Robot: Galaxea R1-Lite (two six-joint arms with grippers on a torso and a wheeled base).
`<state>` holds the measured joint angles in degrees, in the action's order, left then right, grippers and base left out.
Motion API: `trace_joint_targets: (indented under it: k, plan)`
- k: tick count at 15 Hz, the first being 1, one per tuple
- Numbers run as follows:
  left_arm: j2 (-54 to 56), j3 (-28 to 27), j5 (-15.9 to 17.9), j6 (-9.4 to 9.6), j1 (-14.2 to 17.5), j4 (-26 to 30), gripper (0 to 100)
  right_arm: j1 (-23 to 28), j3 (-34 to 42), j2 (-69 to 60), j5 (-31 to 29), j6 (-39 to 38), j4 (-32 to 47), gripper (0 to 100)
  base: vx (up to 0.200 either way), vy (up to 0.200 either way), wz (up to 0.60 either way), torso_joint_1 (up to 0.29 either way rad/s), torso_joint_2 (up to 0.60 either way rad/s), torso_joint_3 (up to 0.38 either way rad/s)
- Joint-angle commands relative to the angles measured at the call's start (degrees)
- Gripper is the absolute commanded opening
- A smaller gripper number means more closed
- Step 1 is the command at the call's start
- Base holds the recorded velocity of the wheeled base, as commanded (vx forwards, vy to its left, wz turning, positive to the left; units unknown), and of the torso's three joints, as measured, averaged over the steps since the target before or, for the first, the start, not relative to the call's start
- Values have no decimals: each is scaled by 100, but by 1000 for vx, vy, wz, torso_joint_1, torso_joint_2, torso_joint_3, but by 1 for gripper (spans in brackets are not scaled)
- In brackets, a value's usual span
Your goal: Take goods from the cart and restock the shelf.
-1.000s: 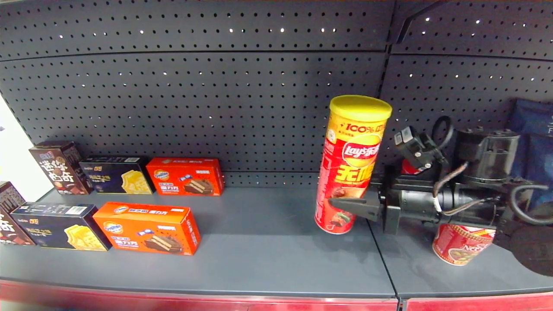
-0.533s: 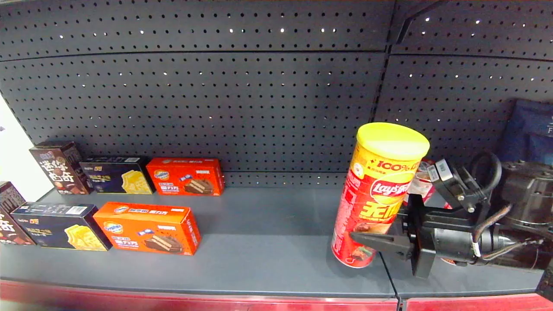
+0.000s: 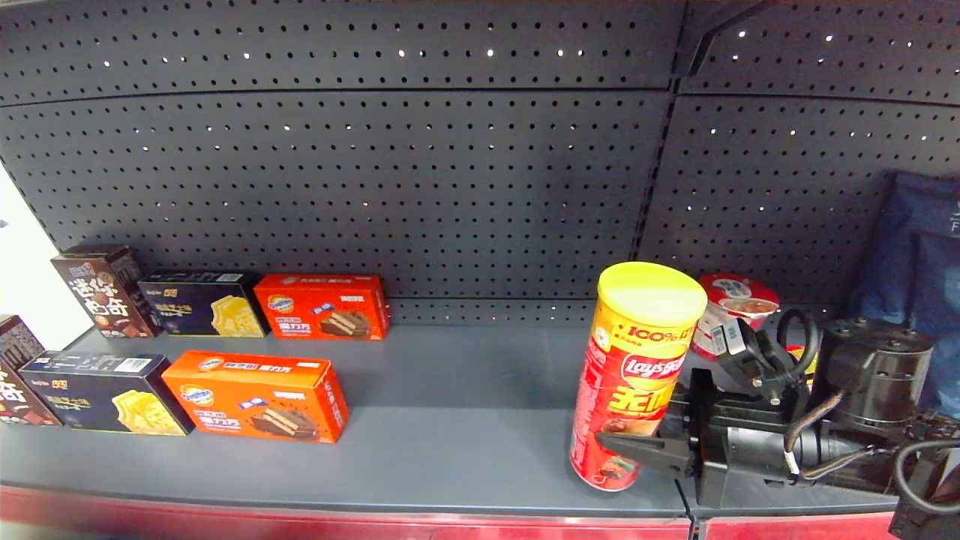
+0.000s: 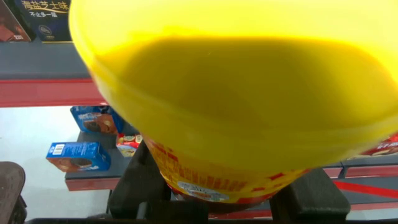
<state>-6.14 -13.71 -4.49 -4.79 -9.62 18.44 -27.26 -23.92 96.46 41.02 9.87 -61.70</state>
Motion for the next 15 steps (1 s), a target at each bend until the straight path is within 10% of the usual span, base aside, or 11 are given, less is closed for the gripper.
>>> trace_joint_targets:
  k: [1, 15]
  plan:
    - [-1, 0, 0, -4, -5, 1, 0, -25, 10, 435, 2, 6, -255, 0, 0, 0, 0, 0, 0, 0]
    - [-1, 44, 27, -22, -5, 10, 0, -245, -166, 1296, -288, -21, -712, 0, 0, 0, 0, 0, 0, 0]
